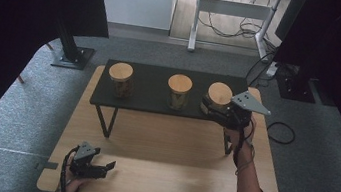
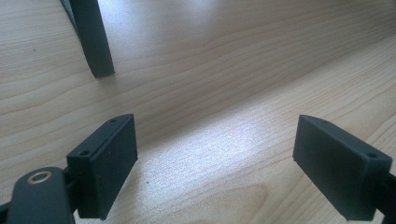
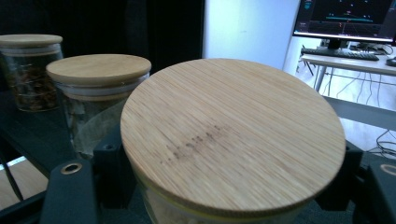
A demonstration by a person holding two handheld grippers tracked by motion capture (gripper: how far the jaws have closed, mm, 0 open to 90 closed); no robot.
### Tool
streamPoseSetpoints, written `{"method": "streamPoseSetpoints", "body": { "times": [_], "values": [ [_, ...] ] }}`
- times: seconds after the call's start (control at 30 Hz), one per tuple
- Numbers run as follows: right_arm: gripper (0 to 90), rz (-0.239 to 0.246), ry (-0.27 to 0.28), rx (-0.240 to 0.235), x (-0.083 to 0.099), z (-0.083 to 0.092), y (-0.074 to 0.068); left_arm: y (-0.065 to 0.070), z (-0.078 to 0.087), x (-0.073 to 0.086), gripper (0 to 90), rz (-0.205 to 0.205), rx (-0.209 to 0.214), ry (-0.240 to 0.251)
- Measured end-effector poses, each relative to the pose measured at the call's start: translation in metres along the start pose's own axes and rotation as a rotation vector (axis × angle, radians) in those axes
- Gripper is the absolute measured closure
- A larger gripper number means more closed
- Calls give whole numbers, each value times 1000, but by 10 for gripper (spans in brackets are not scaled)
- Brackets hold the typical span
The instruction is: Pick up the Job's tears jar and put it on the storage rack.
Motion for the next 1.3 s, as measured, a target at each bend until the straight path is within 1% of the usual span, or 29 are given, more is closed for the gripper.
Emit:
{"method": "streamPoseSetpoints", "body": {
  "times": [0.33,0.47,0.53,0.63,0.67,1.13,1.2,1.23,1.3],
  "values": [
    [245,0,-14,28,6,-4,4,0,0,0,132,0,1,0],
    [244,16,-22,41,8,-3,5,0,0,0,132,-4,-1,-3],
    [223,31,-31,59,10,-4,6,0,0,0,132,-4,-1,-2],
    [224,40,-27,83,9,-4,9,0,0,0,131,-4,-2,-2],
    [224,47,-28,85,9,-4,9,0,0,0,131,-4,-1,-2],
    [224,48,-32,85,9,-3,8,0,0,0,131,-5,-1,-2],
    [213,50,-31,88,9,-4,9,0,0,0,131,-4,-1,-1],
    [193,59,-33,101,8,-4,9,0,0,0,131,-5,-1,-2],
    [172,60,-28,102,7,-3,9,0,0,0,131,-5,-1,-2]
  ]
}}
Point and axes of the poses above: each handheld gripper's, and its own axes: z roughly backward along the jaws, x roughly out of its underside, y roughly to its right, the point moved 10 cm from there along -z, roughly forward along the jaws, and after that the axes turned 10 degrees about y, right-handed, at the moved point
